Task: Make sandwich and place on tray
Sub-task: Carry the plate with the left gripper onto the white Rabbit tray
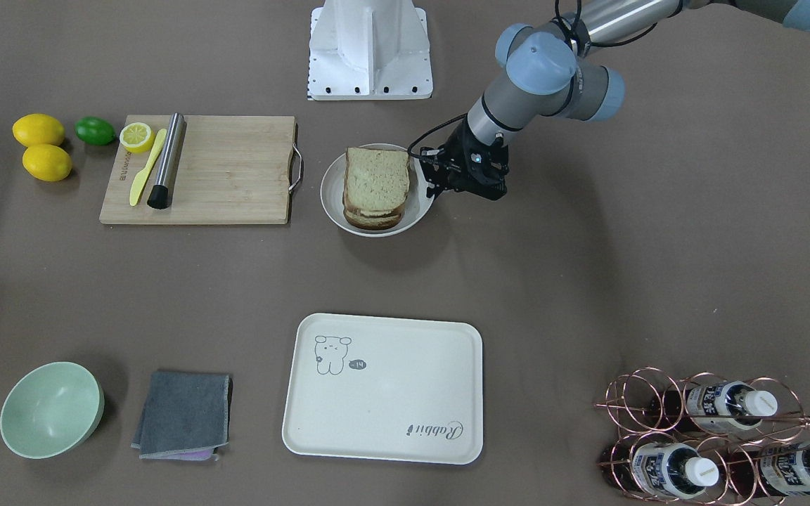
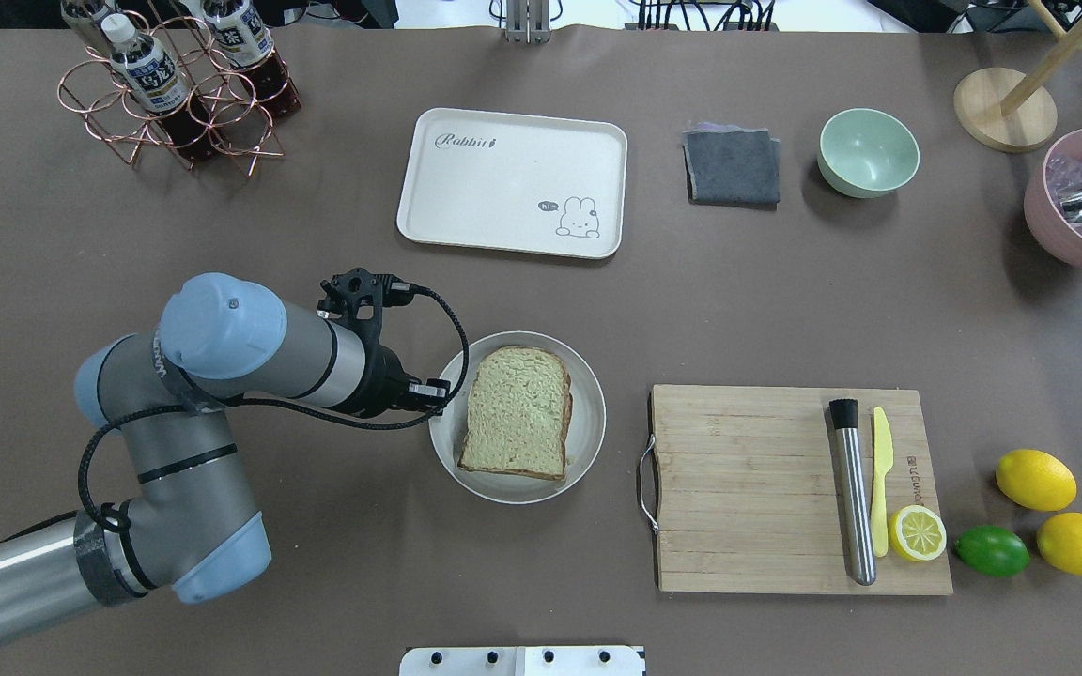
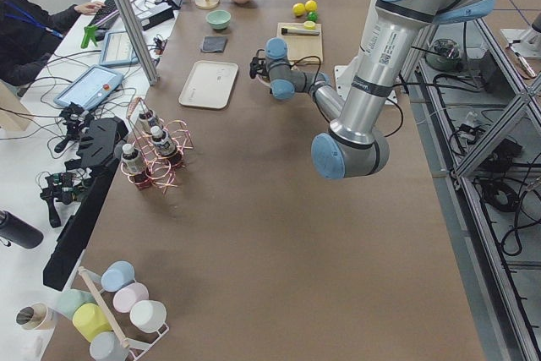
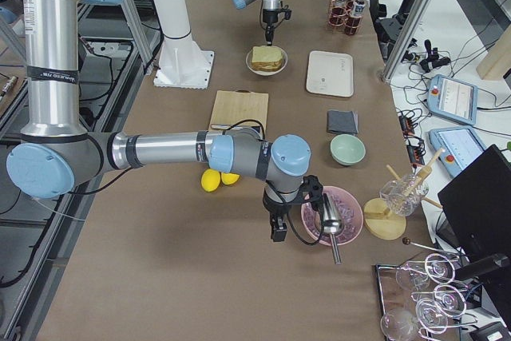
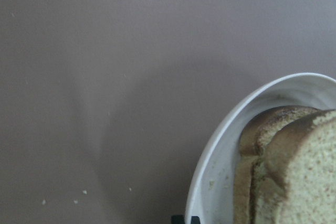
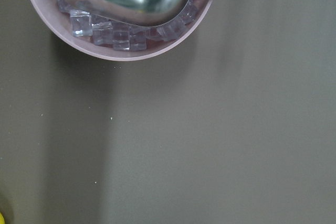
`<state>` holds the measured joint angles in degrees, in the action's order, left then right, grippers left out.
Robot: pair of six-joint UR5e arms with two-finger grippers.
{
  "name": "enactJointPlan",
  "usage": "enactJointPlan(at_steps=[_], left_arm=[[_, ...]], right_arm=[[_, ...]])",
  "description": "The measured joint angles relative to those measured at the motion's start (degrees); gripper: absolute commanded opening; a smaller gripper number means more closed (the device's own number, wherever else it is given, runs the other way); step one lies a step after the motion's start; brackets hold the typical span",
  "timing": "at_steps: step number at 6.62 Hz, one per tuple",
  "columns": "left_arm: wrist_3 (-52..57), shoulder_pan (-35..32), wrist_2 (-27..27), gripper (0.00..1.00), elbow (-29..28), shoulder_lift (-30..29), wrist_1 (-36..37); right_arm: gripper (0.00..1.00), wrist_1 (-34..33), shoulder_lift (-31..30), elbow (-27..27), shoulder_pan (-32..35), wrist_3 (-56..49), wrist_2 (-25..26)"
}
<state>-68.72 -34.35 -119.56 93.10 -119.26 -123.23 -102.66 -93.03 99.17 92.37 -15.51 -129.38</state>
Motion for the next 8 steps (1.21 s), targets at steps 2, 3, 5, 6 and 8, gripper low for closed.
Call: enactJointPlan(at_steps=[2, 3, 5, 6, 8], left_arm=[[6.5, -7.1, -5.4, 0.00, -8.6, -5.3, 0.1], [8.5, -10.0, -7.5, 0.00, -14.2, -8.7, 0.1], [9.7, -13.5, -8.9, 0.00, -25.9, -17.3, 0.0], [10.4, -14.6, -9.1, 0.00, -31.8, -21.6, 0.0], [13.0, -16.2, -8.8, 0.00, -43.1, -28.4, -1.4]], right_arm=[[1.00, 0.0, -0.1, -0.2, 0.0, 0.3, 0.1], [1.00, 0.0, -0.2, -0.4, 0.0, 0.4, 0.1], [1.00, 0.0, -0.4, -0.8, 0.0, 0.5, 0.1], [1.00, 0.0, -0.5, -0.9, 0.0, 0.5, 0.1], [1.00, 0.1, -0.4, -1.0, 0.0, 0.5, 0.1]])
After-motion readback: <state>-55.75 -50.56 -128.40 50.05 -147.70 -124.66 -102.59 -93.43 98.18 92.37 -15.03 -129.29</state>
